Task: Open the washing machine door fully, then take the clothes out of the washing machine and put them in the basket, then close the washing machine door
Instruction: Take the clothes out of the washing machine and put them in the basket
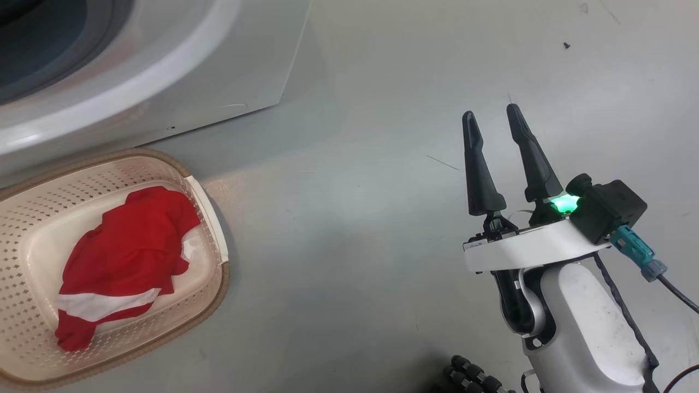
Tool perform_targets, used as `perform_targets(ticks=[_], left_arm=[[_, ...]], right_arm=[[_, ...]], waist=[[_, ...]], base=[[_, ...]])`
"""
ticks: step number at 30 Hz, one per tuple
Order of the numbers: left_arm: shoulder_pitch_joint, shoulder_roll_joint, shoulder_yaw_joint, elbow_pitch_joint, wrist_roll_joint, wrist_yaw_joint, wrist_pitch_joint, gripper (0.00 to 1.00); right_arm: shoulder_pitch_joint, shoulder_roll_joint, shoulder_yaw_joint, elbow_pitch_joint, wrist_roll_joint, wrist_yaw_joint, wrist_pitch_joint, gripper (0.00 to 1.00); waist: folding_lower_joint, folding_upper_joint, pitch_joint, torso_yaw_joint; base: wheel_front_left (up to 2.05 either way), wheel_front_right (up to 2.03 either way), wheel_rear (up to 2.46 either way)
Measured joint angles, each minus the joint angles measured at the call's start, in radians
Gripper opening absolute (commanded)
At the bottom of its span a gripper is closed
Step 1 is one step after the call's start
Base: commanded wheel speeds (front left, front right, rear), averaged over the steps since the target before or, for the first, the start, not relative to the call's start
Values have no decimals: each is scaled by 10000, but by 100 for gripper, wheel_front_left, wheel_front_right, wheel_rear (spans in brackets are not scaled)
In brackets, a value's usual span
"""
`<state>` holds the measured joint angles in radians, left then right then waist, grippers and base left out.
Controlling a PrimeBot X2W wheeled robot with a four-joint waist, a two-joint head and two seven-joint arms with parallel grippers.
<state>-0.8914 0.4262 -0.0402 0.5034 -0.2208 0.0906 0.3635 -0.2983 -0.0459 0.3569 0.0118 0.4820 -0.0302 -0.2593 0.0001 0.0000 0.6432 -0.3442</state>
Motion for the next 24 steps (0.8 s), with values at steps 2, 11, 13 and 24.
perform_targets(ticks=[2, 11, 13, 24], left_arm=[[1, -82, 71, -98, -58, 25, -263, 0], [54, -441, 295, -619, -96, 56, -1674, 0], [173, -623, 341, -838, -155, 59, -2192, 0], [829, -1407, 384, -1674, -418, 102, -3904, 0]], right_arm=[[-8, 0, -29, 0, -4, -2, 0, 100], [-75, 0, -155, 8, -178, -4, 0, 100], [-99, 0, -213, 40, -286, -4, 0, 100], [-97, -2, -485, 259, -711, 13, 0, 100]], waist=[[0, 0, 3, 36], [0, 0, -66, 262], [0, 0, -143, 328], [-1, 0, -584, 607]], base=[[0, 0, 0], [0, 0, 0], [0, 0, 0], [0, 0, 0]])
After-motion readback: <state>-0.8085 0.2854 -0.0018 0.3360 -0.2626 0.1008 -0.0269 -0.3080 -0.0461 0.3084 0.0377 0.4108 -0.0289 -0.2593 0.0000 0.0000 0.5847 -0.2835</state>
